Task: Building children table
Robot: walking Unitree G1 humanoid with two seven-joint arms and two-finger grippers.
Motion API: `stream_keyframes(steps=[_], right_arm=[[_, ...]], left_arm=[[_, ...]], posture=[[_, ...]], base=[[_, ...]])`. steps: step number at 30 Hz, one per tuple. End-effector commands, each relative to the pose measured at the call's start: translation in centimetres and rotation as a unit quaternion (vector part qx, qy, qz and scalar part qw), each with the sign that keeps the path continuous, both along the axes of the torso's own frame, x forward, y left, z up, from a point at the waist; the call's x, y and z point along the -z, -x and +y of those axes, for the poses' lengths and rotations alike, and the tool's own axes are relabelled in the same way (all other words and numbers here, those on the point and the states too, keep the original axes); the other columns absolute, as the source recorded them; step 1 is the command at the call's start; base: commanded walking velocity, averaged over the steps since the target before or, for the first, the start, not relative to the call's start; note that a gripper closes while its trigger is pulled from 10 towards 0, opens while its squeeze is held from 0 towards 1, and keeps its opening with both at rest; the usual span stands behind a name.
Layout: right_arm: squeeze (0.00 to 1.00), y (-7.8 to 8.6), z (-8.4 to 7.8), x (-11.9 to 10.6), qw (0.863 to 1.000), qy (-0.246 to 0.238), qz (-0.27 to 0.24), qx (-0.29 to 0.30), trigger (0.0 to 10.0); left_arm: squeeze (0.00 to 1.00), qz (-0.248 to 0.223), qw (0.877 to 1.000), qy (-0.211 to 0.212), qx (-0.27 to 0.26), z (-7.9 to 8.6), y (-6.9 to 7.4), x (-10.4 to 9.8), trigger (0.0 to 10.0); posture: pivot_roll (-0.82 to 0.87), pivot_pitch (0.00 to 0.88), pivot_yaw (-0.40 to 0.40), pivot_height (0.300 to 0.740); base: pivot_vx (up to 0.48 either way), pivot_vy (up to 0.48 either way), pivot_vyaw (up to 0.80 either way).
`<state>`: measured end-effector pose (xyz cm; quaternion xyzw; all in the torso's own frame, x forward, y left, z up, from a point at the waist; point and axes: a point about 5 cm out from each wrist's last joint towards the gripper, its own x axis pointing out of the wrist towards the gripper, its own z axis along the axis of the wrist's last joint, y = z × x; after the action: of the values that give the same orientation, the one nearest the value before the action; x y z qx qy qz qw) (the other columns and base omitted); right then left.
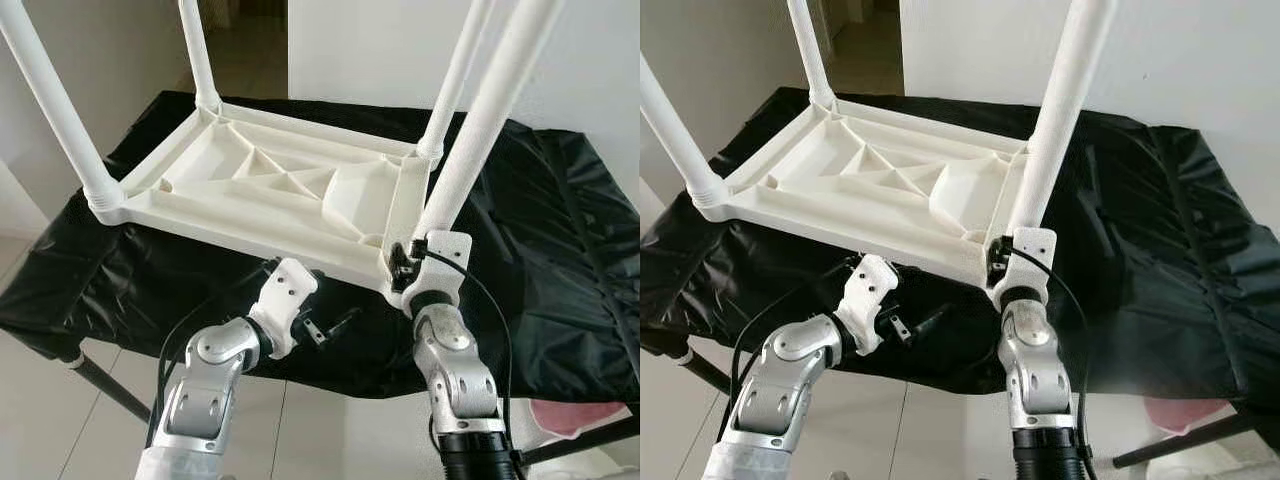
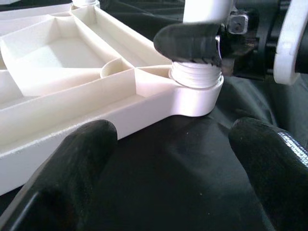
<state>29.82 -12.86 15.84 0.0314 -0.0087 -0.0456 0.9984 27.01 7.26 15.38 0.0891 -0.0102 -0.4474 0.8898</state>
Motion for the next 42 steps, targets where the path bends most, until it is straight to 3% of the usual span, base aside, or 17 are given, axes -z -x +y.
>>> stream_keyframes(steps=[1, 4, 5, 6, 7, 8, 13, 23, 25, 28, 29, 32, 37, 38, 40, 41, 42], right_arm=[[1.00, 0.3, 0.0, 0.1, 1.000, -0.006, -0.009, -0.004, 10.0], [1.00, 0.5, -0.3, 0.0, 1.000, -0.005, -0.015, -0.006, 10.0], [0.82, 0.6, -0.5, 0.0, 1.000, -0.002, -0.021, -0.006, 10.0], [0.35, 0.8, -0.7, 0.0, 1.000, 0.002, -0.026, -0.007, 10.0], [0.35, 0.8, -0.7, 0.0, 1.000, 0.002, -0.026, -0.007, 10.0], [0.00, 1.0, -0.8, 0.1, 1.000, 0.001, -0.027, -0.011, 10.0], [0.00, 1.8, -1.1, 0.5, 0.999, -0.002, -0.030, -0.033, 10.0], [0.00, 1.9, -1.5, 0.4, 0.994, 0.004, -0.047, -0.100, 10.0], [0.00, 1.0, -2.5, 0.0, 0.984, 0.027, -0.055, -0.167, 10.0], [0.00, 0.3, -3.4, -0.4, 0.974, 0.051, -0.052, -0.215, 10.0], [0.00, 0.3, -3.4, -0.4, 0.974, 0.051, -0.052, -0.215, 10.0], [0.00, -0.8, -3.6, -0.5, 0.955, 0.087, -0.040, -0.282, 10.0], [0.00, -1.3, -3.3, -0.1, 0.935, 0.112, -0.026, -0.335, 9.6], [0.00, -1.4, -3.4, 0.0, 0.932, 0.118, -0.025, -0.342, 4.4], [0.00, -1.5, -3.4, 0.1, 0.930, 0.121, -0.024, -0.346, 4.4], [0.00, -1.6, -3.5, 0.2, 0.929, 0.122, -0.022, -0.350, 0.0], [0.00, -1.6, -3.7, 0.3, 0.928, 0.124, -0.020, -0.351, 0.0]], left_arm=[[0.00, -0.005, 0.995, 0.010, -0.098, 0.6, -0.7, 0.1, 10.0], [0.00, -0.003, 0.995, 0.012, -0.100, 0.6, -0.6, 0.1, 10.0], [0.00, -0.001, 0.995, 0.014, -0.101, 0.6, -0.5, 0.1, 10.0], [0.00, 0.000, 0.995, 0.015, -0.101, 0.6, -0.5, 0.1, 10.0], [0.00, 0.000, 0.995, 0.015, -0.101, 0.6, -0.5, 0.1, 10.0], [0.00, 0.000, 0.995, 0.016, -0.102, 0.6, -0.5, 0.1, 10.0], [0.00, 0.000, 0.994, 0.015, -0.104, 0.6, -0.2, 0.1, 10.0], [0.00, 0.001, 0.996, 0.013, -0.093, 0.7, 0.0, 0.1, 10.0], [0.00, -0.003, 0.996, 0.006, -0.084, 0.8, -0.1, 0.1, 10.0], [0.00, -0.005, 0.997, 0.004, -0.081, 0.8, -0.2, 0.0, 10.0], [0.00, -0.005, 0.997, 0.004, -0.081, 0.8, -0.2, 0.0, 10.0], [0.00, -0.006, 0.997, 0.005, -0.075, 0.5, -0.2, -0.1, 10.0], [0.00, -0.008, 0.997, 0.006, -0.072, 0.5, -0.3, -0.3, 10.0], [0.00, -0.009, 0.997, 0.006, -0.073, 0.5, -0.3, -0.3, 10.0], [0.00, -0.009, 0.997, 0.006, -0.074, 0.5, -0.3, -0.4, 10.0], [0.00, -0.010, 0.997, 0.006, -0.076, 0.5, -0.4, -0.4, 10.0], [0.00, -0.011, 0.997, 0.007, -0.079, 0.6, -0.4, -0.5, 10.0]], posture=[[-0.02, 0.060, -0.029, 0.740], [-0.02, 0.059, -0.027, 0.740], [-0.03, 0.060, -0.025, 0.740], [-0.03, 0.061, -0.024, 0.740], [-0.03, 0.061, -0.024, 0.740], [-0.03, 0.064, -0.021, 0.740], [-0.03, 0.068, -0.018, 0.740], [-0.03, 0.079, -0.013, 0.740], [-0.04, 0.079, -0.006, 0.740], [-0.04, 0.078, -0.003, 0.740], [-0.04, 0.078, -0.003, 0.740], [-0.04, 0.080, 0.004, 0.740], [-0.04, 0.080, 0.006, 0.740], [-0.03, 0.086, 0.003, 0.740], [-0.03, 0.086, 0.003, 0.740], [-0.03, 0.087, 0.001, 0.740], [-0.02, 0.091, 0.001, 0.740]], base=[[0.000, 0.000, 0.00], [0.000, 0.000, 0.00], [0.000, 0.000, 0.00], [0.000, 0.000, 0.00], [0.000, 0.000, 0.00], [0.000, 0.000, 0.00], [0.000, 0.000, 0.00], [0.000, 0.000, 0.00], [0.000, 0.000, 0.00], [0.000, 0.000, 0.00], [0.000, 0.000, 0.00], [0.000, 0.000, 0.00], [0.000, 0.000, 0.00], [0.000, 0.000, 0.00], [0.000, 0.000, 0.00], [0.000, 0.000, 0.00], [0.000, 0.000, 0.00]])
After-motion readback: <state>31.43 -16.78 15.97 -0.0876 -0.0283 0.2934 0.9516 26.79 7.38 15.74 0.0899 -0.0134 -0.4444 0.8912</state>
